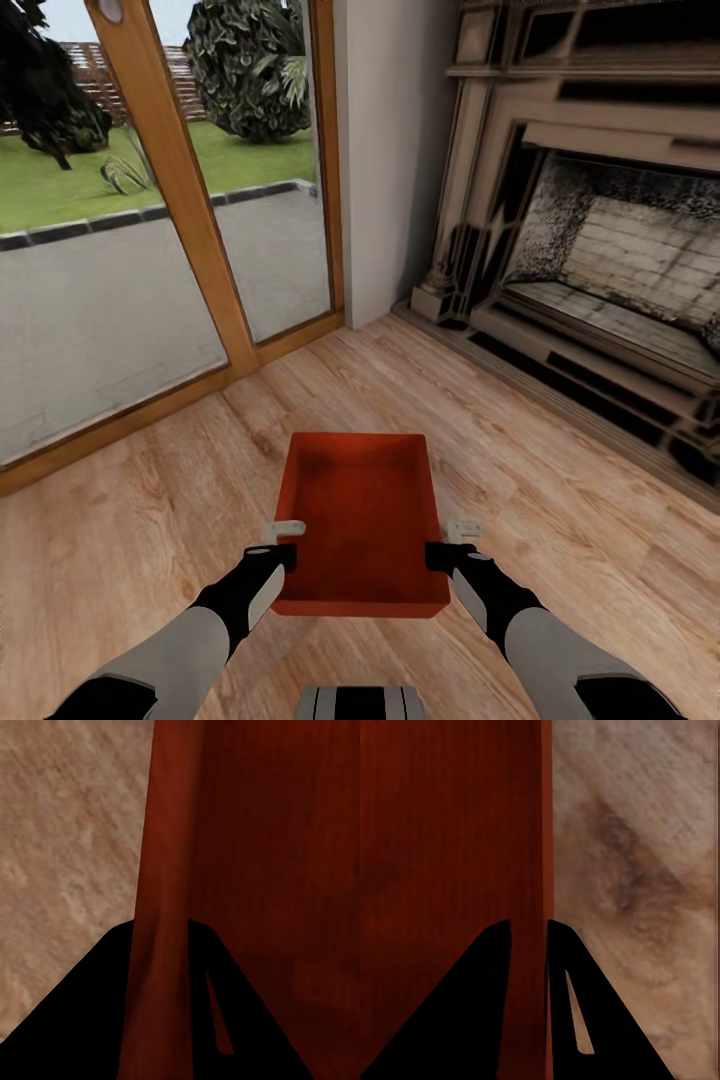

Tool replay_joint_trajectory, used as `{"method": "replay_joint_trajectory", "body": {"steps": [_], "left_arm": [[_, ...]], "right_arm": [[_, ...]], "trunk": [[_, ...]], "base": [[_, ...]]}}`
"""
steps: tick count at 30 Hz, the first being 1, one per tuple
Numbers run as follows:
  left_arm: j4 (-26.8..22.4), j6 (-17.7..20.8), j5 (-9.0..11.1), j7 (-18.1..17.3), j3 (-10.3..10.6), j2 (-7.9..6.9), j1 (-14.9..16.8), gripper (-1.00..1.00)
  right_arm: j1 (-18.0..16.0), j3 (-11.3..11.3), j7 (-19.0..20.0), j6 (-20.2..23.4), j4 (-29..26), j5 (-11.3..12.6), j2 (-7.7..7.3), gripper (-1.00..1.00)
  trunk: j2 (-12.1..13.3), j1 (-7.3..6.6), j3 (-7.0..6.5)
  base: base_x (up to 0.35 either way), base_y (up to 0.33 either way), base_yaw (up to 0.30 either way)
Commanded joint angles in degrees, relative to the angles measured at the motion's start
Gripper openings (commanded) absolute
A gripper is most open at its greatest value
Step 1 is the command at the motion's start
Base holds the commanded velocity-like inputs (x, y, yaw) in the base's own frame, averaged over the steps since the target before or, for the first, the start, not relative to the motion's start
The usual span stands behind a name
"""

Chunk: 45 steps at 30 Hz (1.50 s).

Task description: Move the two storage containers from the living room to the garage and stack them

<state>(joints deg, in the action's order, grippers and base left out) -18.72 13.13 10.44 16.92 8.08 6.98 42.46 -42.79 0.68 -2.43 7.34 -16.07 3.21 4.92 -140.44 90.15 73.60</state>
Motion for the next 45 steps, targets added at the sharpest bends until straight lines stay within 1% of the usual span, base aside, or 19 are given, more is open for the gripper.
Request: {"method": "replay_joint_trajectory", "body": {"steps": [1, 45], "left_arm": [[-0.02, 0.22, 1.57, 0.32, 1.06, -0.04, -0.01, -1.00], [0.09, 0.49, 1.86, 0.00, 0.89, -0.06, -0.01, -1.00]], "right_arm": [[-0.01, -0.06, 0.05, 0.31, -0.19, 0.28, 0.01, -1.00], [-0.01, -0.06, -0.18, 0.27, -0.20, 0.29, 0.06, -1.00]], "trunk": [[0.40, -0.23, -0.14], [18.05, -9.90, -8.04]], "base": [[0.000, 0.000, 0.000], [0.000, 0.000, 0.000]]}}
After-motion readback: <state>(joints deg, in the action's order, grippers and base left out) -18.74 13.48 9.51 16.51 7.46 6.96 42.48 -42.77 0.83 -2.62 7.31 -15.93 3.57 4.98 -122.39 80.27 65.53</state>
